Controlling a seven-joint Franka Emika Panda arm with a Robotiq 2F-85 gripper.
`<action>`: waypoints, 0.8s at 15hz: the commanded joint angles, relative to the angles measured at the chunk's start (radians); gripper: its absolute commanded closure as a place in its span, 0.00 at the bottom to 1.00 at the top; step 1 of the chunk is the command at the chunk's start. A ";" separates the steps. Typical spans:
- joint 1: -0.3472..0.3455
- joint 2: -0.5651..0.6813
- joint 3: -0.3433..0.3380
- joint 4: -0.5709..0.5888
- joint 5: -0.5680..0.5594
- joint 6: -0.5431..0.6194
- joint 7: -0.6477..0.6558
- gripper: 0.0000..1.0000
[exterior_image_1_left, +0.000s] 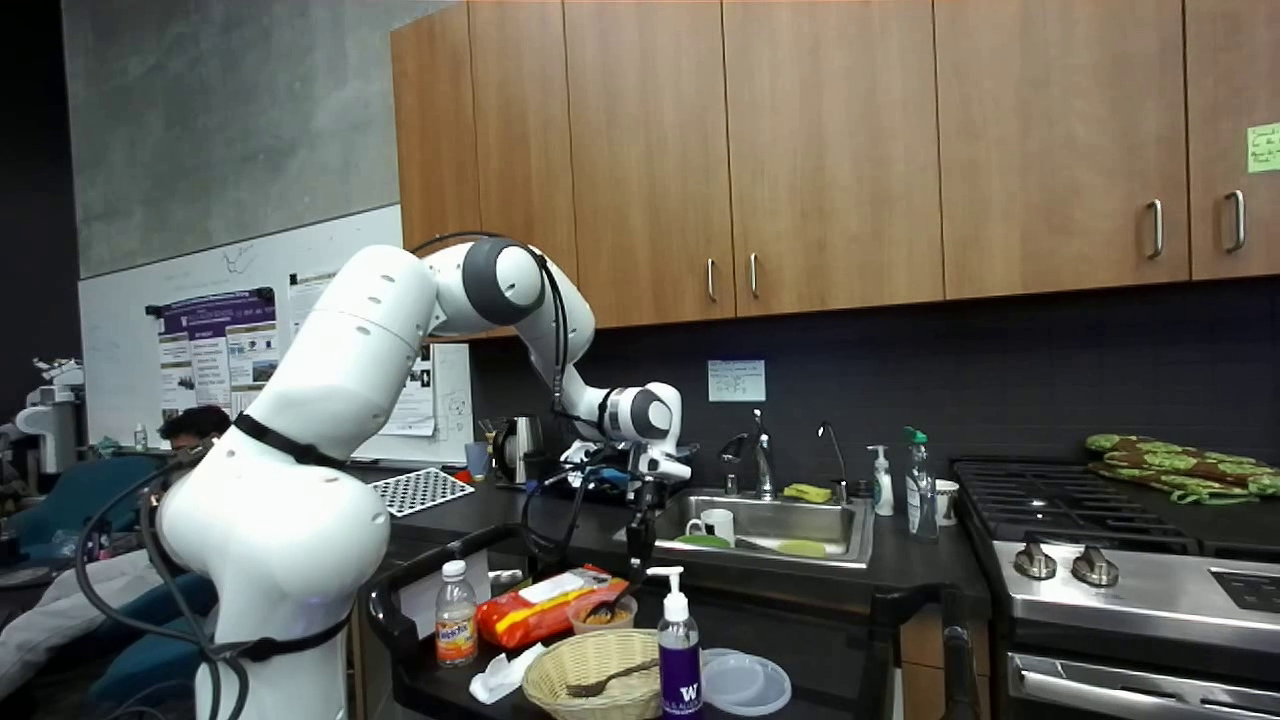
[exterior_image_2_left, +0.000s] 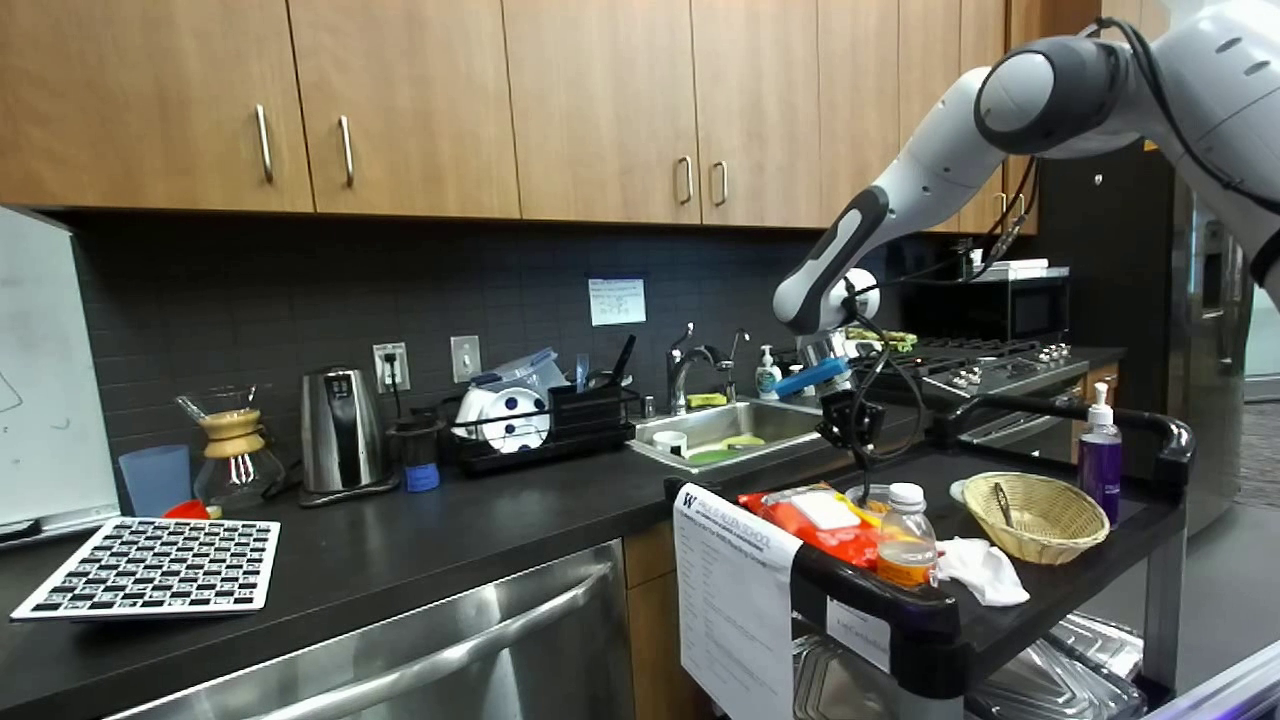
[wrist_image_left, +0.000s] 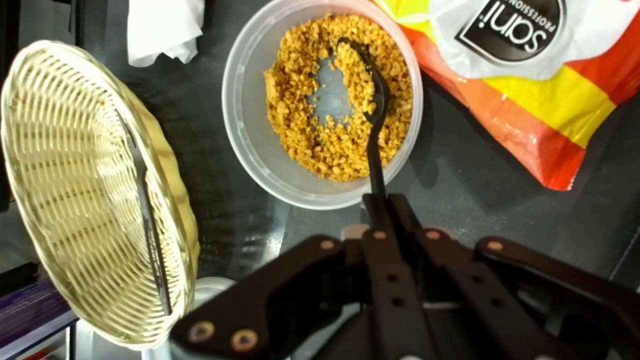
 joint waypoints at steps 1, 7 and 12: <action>-0.002 -0.008 0.010 -0.004 0.020 0.009 0.007 0.99; -0.004 -0.028 0.019 -0.055 0.041 0.016 -0.002 0.99; -0.008 -0.034 0.013 -0.075 0.035 -0.003 -0.015 0.99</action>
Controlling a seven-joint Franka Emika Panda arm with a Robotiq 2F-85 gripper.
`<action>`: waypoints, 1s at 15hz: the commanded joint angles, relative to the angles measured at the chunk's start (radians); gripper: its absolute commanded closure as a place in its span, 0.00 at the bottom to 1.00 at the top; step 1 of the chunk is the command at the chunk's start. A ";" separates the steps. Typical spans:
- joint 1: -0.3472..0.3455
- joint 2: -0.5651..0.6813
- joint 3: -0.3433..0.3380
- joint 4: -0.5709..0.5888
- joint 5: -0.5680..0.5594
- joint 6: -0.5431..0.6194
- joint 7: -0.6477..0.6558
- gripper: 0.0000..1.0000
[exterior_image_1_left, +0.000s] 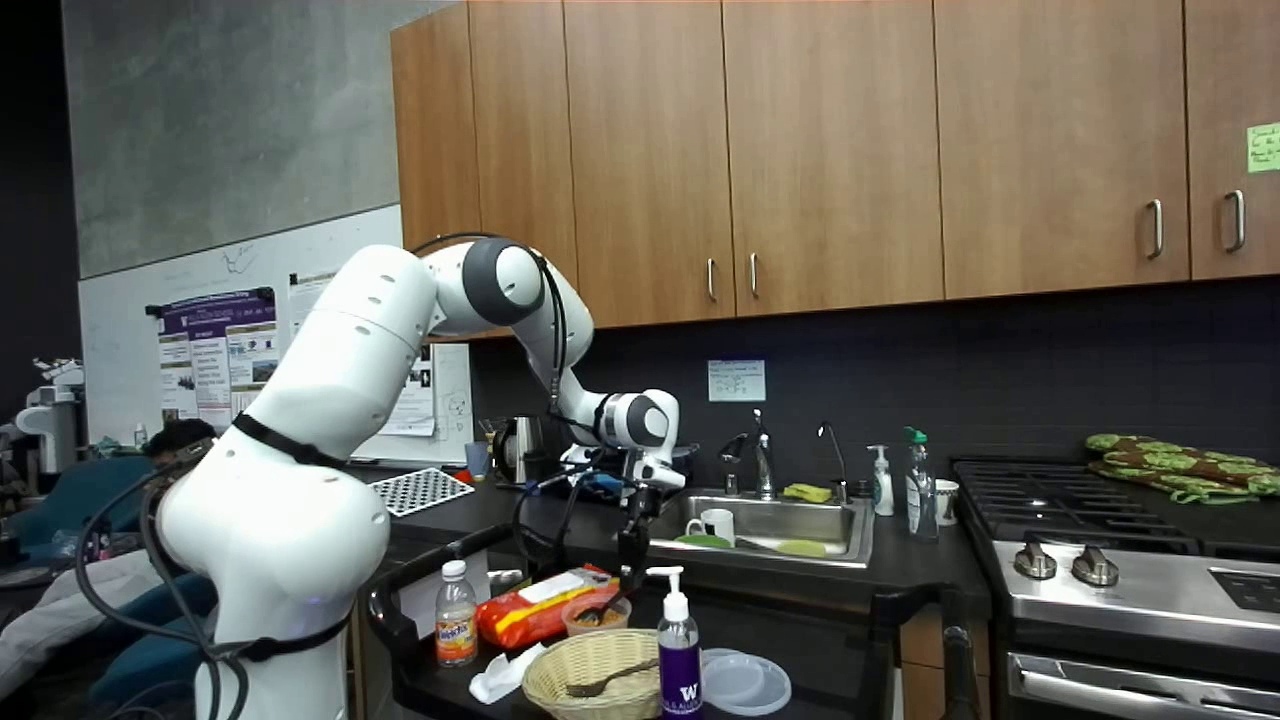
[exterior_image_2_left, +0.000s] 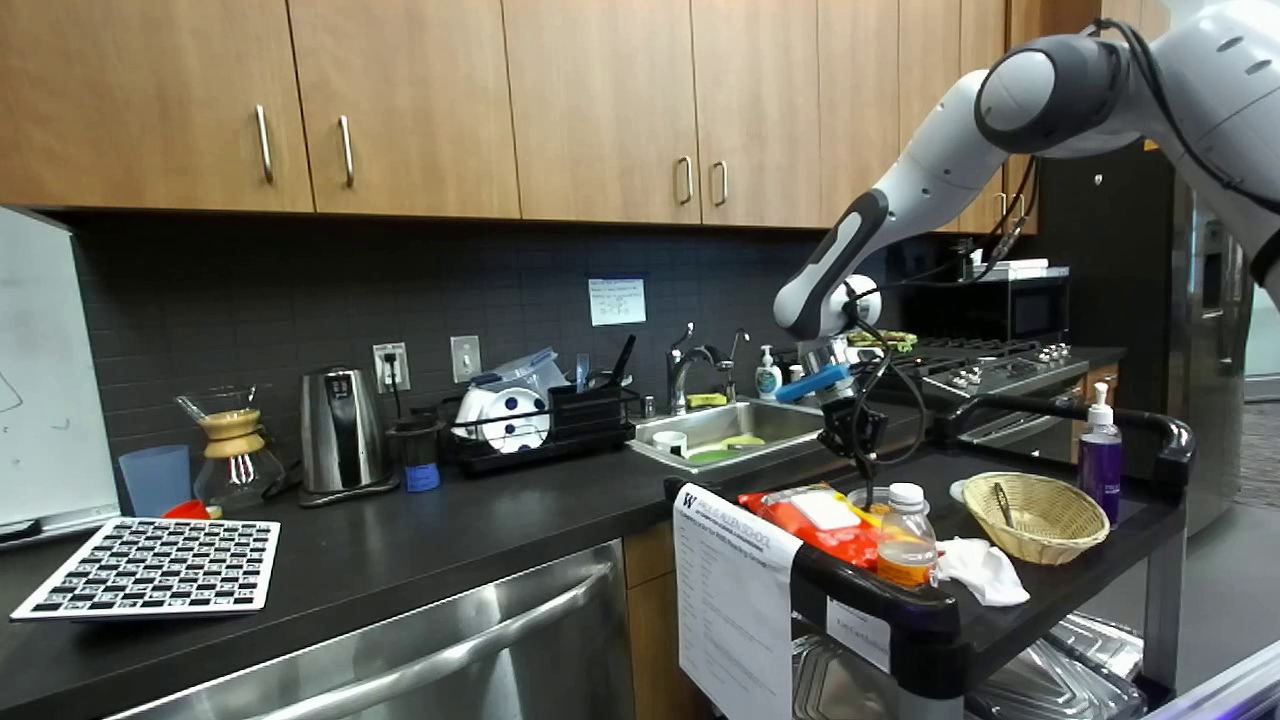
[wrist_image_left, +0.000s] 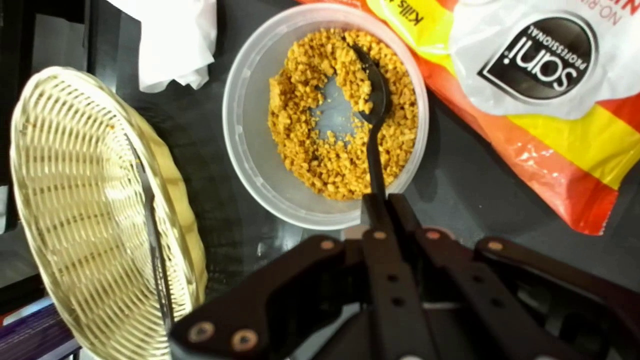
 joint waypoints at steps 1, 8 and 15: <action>-0.009 -0.036 0.001 -0.044 0.008 -0.007 -0.015 0.99; -0.021 -0.028 -0.024 -0.027 -0.020 -0.052 -0.008 0.99; -0.036 -0.004 -0.040 0.036 -0.051 -0.092 -0.006 0.99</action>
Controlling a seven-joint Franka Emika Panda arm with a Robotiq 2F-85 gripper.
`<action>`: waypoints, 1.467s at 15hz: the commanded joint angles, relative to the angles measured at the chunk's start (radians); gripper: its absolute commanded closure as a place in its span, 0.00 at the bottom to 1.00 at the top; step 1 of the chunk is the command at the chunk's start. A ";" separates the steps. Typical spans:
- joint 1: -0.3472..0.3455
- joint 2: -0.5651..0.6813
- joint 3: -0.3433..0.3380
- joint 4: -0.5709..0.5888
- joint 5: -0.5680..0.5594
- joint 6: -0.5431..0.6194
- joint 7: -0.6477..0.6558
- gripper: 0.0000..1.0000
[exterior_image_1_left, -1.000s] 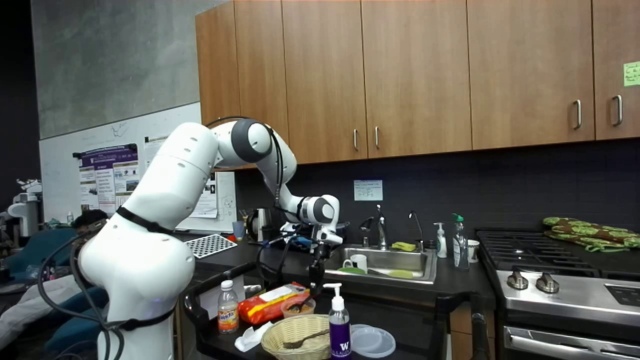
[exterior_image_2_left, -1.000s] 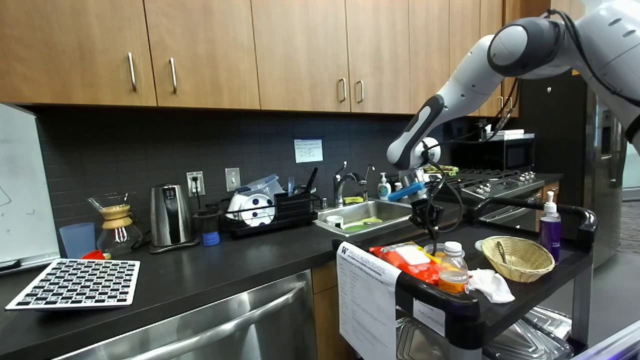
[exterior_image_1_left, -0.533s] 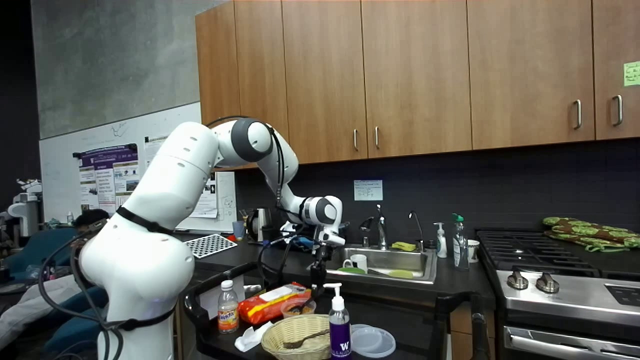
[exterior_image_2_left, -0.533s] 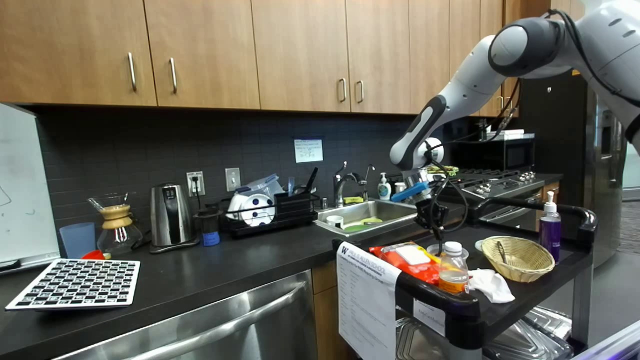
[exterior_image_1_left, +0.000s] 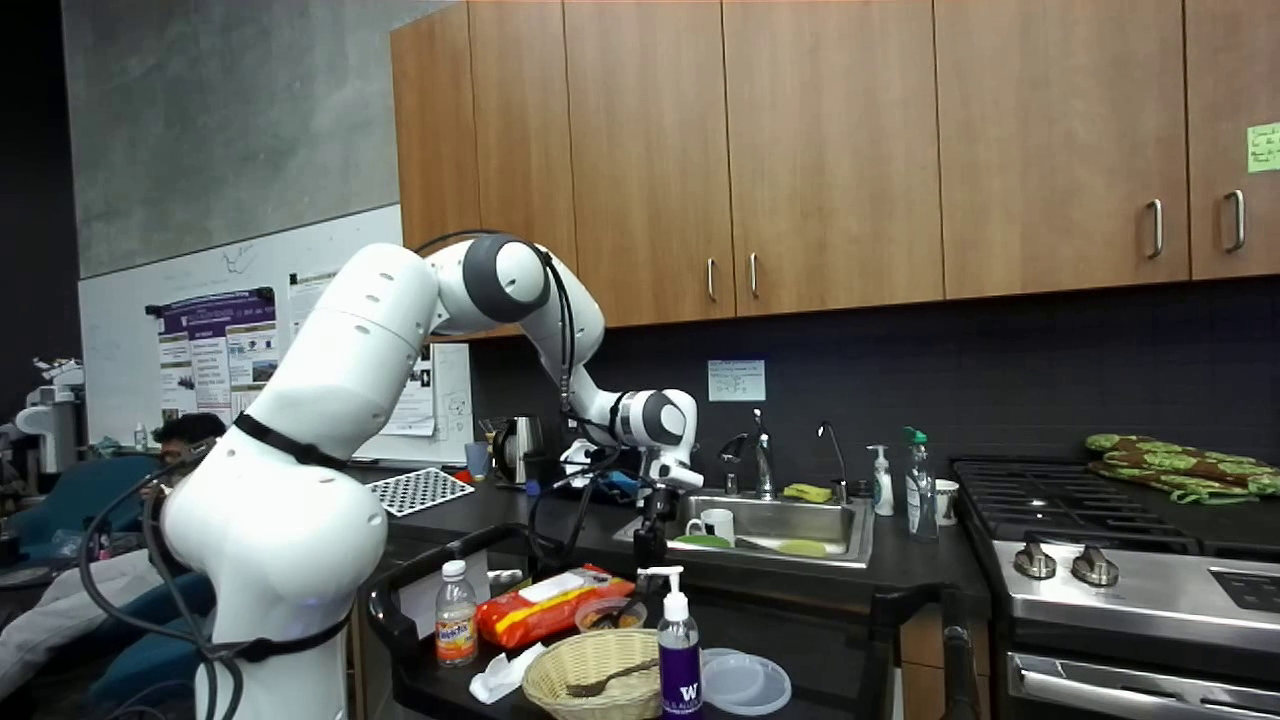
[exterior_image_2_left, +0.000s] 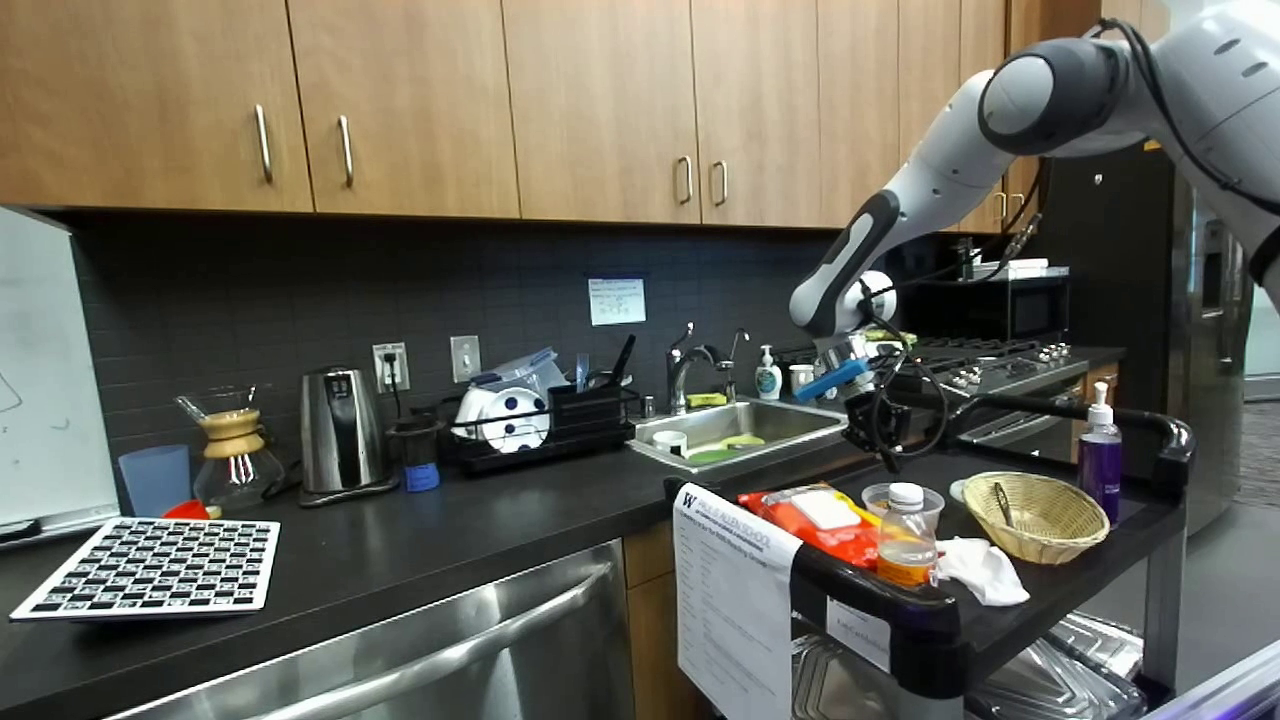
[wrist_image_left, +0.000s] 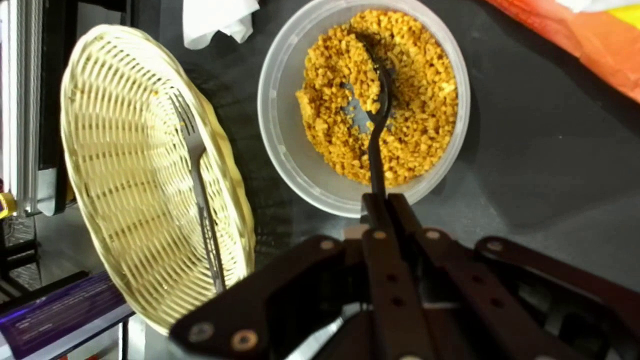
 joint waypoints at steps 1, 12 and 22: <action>-0.005 0.004 -0.006 0.042 -0.021 -0.033 -0.004 0.99; 0.012 0.040 0.029 0.087 -0.011 -0.016 -0.038 0.99; -0.005 0.007 -0.002 0.015 -0.021 -0.014 -0.027 0.99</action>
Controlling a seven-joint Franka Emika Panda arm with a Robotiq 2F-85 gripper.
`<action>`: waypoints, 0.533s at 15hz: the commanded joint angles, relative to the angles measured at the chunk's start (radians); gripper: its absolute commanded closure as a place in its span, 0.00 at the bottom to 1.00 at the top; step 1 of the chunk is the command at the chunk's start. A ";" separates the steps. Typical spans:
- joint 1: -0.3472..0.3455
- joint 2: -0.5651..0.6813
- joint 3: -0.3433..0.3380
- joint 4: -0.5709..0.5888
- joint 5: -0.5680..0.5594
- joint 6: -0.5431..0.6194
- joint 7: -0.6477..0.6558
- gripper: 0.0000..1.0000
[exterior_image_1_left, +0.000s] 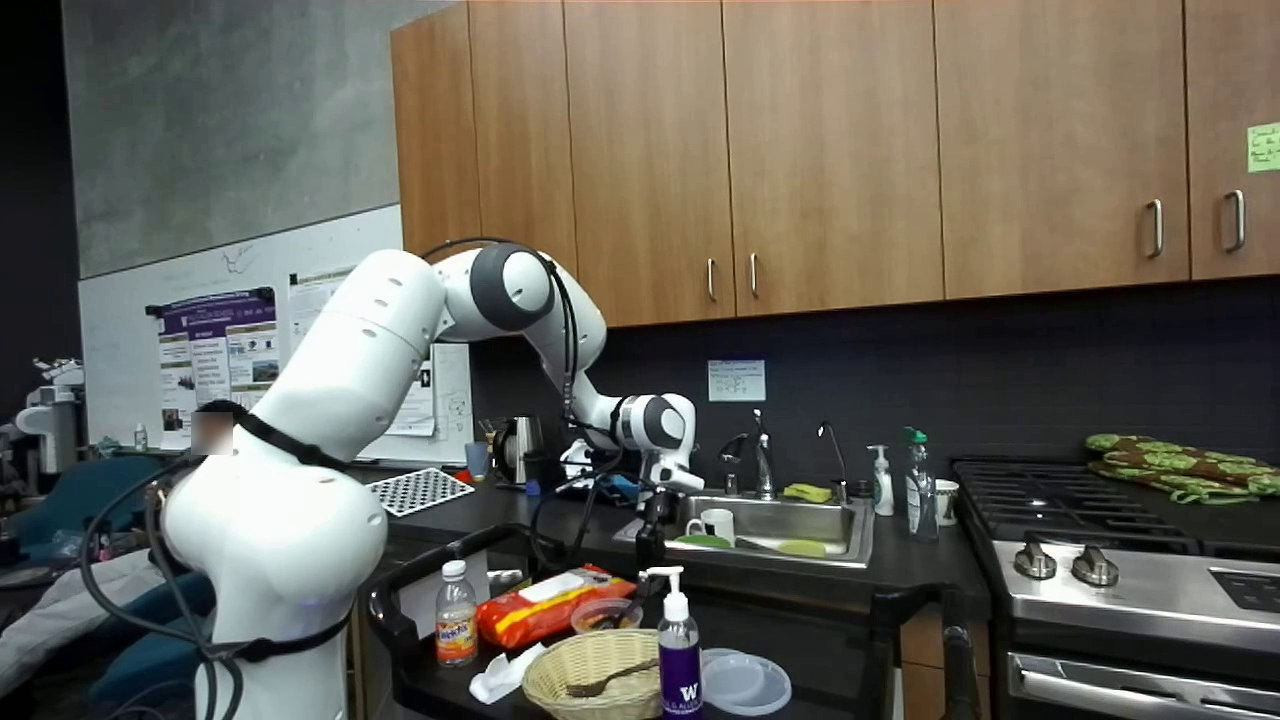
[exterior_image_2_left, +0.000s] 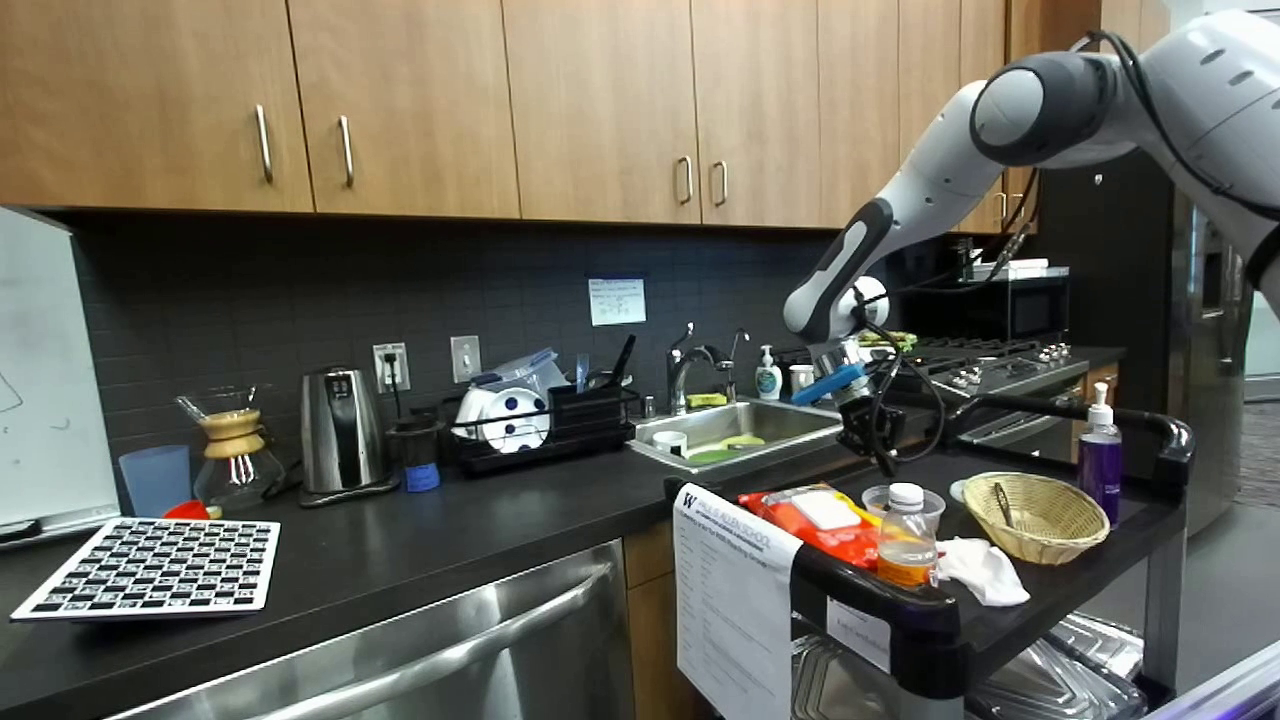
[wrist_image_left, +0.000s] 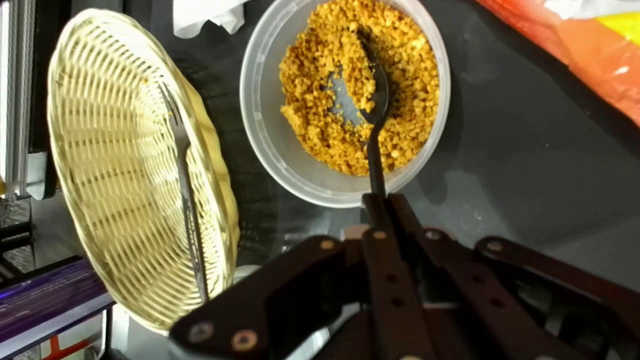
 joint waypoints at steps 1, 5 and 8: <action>-0.006 -0.027 -0.018 -0.016 -0.007 -0.003 0.006 0.99; -0.012 -0.012 -0.024 0.013 0.000 -0.001 0.011 0.99; -0.011 0.009 -0.015 0.054 0.008 -0.001 0.004 0.99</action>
